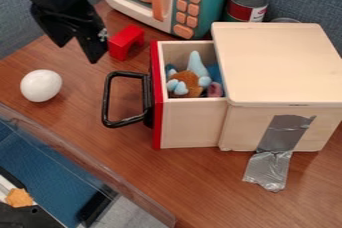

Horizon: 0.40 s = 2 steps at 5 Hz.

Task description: Put the stuffed toy inside the drawer

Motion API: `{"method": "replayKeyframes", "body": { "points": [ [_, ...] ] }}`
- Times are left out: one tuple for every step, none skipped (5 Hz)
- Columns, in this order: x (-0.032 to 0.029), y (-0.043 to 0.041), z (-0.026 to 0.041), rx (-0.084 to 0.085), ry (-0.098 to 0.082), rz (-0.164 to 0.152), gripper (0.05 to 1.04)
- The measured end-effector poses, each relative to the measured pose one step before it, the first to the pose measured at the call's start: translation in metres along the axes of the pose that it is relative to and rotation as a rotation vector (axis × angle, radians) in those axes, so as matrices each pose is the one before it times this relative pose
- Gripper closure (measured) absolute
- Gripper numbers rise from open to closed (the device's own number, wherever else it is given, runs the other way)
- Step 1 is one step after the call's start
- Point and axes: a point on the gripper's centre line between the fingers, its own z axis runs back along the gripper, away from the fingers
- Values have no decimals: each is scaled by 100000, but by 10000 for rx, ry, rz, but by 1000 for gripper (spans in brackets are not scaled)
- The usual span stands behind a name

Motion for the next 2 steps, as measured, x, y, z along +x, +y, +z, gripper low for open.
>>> {"method": "replayKeyframes", "body": {
  "points": [
    [-1234, 1153, 735, 792, 796, -896, 83],
    [-876, 825, -1332, 136, 753, -334, 83]
  ]
}}
